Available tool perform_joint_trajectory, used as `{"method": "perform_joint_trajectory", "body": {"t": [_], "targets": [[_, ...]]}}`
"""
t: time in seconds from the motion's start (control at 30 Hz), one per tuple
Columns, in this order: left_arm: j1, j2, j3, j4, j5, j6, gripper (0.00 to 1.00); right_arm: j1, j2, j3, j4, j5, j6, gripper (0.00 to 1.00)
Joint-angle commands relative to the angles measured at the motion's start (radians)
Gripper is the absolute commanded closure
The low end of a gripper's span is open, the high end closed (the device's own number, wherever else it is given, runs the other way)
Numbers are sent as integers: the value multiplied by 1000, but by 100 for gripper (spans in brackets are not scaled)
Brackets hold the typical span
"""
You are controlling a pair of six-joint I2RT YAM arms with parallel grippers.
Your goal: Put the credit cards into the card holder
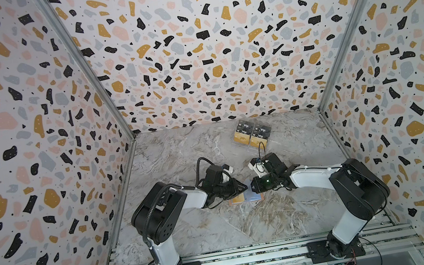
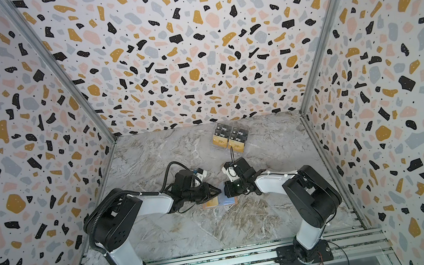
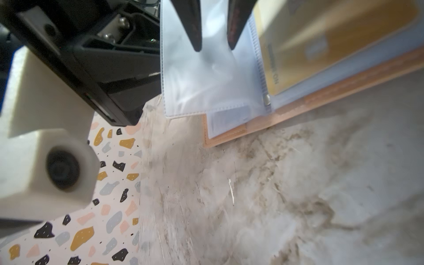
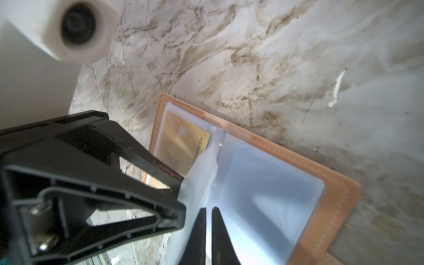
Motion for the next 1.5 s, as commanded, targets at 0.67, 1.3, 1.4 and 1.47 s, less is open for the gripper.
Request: {"method": "perform_joint_trajectory", "body": {"t": [0.67, 1.3, 1.4, 1.47], "targets": [[36, -327, -89, -302, -291, 160, 78, 69, 112, 3, 334, -168, 197, 92], [-27, -167, 69, -361, -352, 159, 86, -35, 78, 41, 167, -166, 86, 91], [-30, -223, 112, -443, -368, 173, 85, -33, 59, 3, 218, -161, 110, 91], [-31, -249, 119, -474, -389, 178, 84, -33, 66, 19, 191, -157, 91, 92]]}}
